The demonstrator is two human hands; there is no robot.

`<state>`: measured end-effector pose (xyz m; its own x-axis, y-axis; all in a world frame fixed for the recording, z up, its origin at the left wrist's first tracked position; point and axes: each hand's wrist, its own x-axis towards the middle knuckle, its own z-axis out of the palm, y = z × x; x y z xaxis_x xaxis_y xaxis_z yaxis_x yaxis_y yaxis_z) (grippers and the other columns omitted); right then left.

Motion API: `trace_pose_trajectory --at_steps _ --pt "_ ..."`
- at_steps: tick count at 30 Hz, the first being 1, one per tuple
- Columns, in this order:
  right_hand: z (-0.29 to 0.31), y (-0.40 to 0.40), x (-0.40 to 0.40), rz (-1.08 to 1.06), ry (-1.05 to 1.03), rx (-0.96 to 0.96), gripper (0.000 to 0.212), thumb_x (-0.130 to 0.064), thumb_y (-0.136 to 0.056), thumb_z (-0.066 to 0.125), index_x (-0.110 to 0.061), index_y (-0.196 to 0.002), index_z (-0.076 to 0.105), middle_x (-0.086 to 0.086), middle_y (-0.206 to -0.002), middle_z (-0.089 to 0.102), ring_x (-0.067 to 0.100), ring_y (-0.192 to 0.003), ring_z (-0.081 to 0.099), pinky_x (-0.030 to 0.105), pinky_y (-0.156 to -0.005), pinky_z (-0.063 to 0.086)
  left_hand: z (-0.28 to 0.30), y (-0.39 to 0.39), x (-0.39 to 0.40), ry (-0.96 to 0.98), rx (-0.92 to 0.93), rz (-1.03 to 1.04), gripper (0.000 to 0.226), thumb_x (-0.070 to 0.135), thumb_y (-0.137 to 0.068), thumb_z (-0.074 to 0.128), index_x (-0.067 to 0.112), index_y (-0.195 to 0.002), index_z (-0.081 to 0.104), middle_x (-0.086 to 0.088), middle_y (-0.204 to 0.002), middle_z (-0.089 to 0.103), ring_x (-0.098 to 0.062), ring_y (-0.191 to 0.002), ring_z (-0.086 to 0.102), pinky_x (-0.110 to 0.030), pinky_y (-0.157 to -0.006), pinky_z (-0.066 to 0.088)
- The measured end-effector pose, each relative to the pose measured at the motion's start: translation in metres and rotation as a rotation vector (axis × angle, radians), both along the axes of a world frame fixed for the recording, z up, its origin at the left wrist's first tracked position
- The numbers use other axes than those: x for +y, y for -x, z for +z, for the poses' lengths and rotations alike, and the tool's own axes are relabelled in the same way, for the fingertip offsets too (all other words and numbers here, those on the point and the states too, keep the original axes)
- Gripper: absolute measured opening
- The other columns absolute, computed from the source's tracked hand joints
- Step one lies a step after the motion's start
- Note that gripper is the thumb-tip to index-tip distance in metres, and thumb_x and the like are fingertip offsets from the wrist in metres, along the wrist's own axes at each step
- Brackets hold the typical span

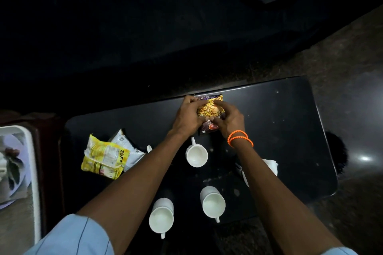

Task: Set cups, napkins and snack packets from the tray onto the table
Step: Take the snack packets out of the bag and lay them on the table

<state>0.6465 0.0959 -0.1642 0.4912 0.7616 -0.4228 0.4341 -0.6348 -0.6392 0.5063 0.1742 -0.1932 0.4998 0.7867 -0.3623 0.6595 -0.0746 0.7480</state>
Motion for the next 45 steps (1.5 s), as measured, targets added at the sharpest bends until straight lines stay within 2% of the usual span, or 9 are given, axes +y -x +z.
trace_pose_trajectory --at_steps 7,12,18,24,29,34,37,41,45 --pt "0.023 0.031 0.017 -0.028 -0.076 -0.226 0.056 -0.026 -0.079 0.081 -0.023 -0.132 0.065 0.011 -0.128 0.062 0.032 -0.122 0.052 0.047 -0.101 0.045 0.037 0.075 -0.001 -0.123 -0.013 0.373 0.038 0.017 -0.088 0.079 0.015 -0.125 0.073 -0.005 -0.116 0.063 -0.015 -0.097 0.063 -0.009 -0.089 0.042" --pt "0.033 0.135 0.037 0.094 -0.081 0.118 0.027 -0.026 -0.082 0.080 -0.016 -0.106 0.075 0.004 -0.095 0.076 0.015 -0.087 0.070 0.037 -0.086 0.057 0.060 0.185 -0.043 -0.184 0.136 0.945 0.022 0.007 -0.088 0.074 0.005 -0.109 0.077 -0.019 -0.111 0.068 -0.032 -0.097 0.068 -0.030 -0.095 0.049" --pt "0.024 0.263 0.048 0.589 0.110 0.038 0.048 -0.042 -0.078 0.079 -0.020 -0.119 0.069 0.011 -0.116 0.069 0.032 -0.109 0.063 0.040 -0.093 0.051 0.036 0.271 -0.071 0.331 0.174 1.363 0.044 0.029 -0.096 0.068 -0.014 -0.105 0.065 -0.039 -0.110 0.067 -0.052 -0.107 0.065 -0.052 -0.091 0.054" --pt "0.027 0.307 0.050 0.624 0.195 -0.063 0.049 -0.036 -0.078 0.080 -0.018 -0.122 0.067 0.012 -0.120 0.068 0.034 -0.113 0.062 0.042 -0.096 0.050 0.035 0.286 -0.066 0.552 -0.246 1.409 0.042 0.041 -0.104 0.053 0.004 -0.117 0.068 -0.020 -0.114 0.073 -0.033 -0.106 0.072 -0.044 -0.085 0.061" --pt "0.050 0.314 0.051 0.439 0.155 0.266 0.044 -0.017 -0.069 0.083 -0.020 -0.112 0.076 0.004 -0.104 0.077 0.021 -0.093 0.070 0.031 -0.085 0.056 0.058 0.288 -0.052 0.616 -0.476 1.501 0.052 0.053 -0.106 0.043 0.013 -0.125 0.070 -0.011 -0.117 0.074 -0.027 -0.104 0.072 -0.036 -0.075 0.058" --pt "0.078 0.270 0.063 0.070 0.011 0.523 0.039 0.004 -0.071 0.081 -0.013 -0.106 0.074 0.009 -0.094 0.077 0.022 -0.080 0.071 0.039 -0.080 0.061 0.070 0.255 -0.028 0.408 -0.475 1.257 0.049 0.051 -0.107 0.044 0.014 -0.122 0.072 -0.011 -0.112 0.077 -0.024 -0.097 0.076 -0.033 -0.070 0.062" --pt "0.084 0.220 0.068 -0.083 -0.051 0.300 0.034 0.001 -0.074 0.078 -0.014 -0.104 0.074 0.001 -0.078 0.069 0.014 -0.065 0.063 0.031 -0.069 0.055 0.068 0.229 -0.013 0.373 -0.348 1.050 0.046 0.055 -0.106 0.042 0.022 -0.118 0.072 -0.007 -0.116 0.073 -0.021 -0.103 0.072 -0.040 -0.086 0.061" --pt "0.077 0.185 0.061 -0.026 -0.067 -0.078 0.038 -0.017 -0.080 0.076 -0.016 -0.117 0.070 0.011 -0.097 0.074 0.029 -0.090 0.069 0.031 -0.078 0.053 0.057 0.200 0.001 0.330 -0.263 0.921 0.035 0.053 -0.105 0.046 0.027 -0.089 0.064 0.000 -0.098 0.069 -0.024 -0.097 0.068 -0.053 -0.089 0.057" --pt "0.053 0.171 0.053 0.151 0.171 0.056 0.061 -0.039 -0.075 0.086 -0.016 -0.128 0.066 0.011 -0.109 0.074 0.028 -0.101 0.069 0.032 -0.088 0.055 0.043 0.174 0.012 0.271 -0.111 0.730 0.045 0.049 -0.106 0.045 0.020 -0.073 0.056 -0.012 -0.092 0.064 -0.037 -0.099 0.064 -0.042 -0.078 0.048"
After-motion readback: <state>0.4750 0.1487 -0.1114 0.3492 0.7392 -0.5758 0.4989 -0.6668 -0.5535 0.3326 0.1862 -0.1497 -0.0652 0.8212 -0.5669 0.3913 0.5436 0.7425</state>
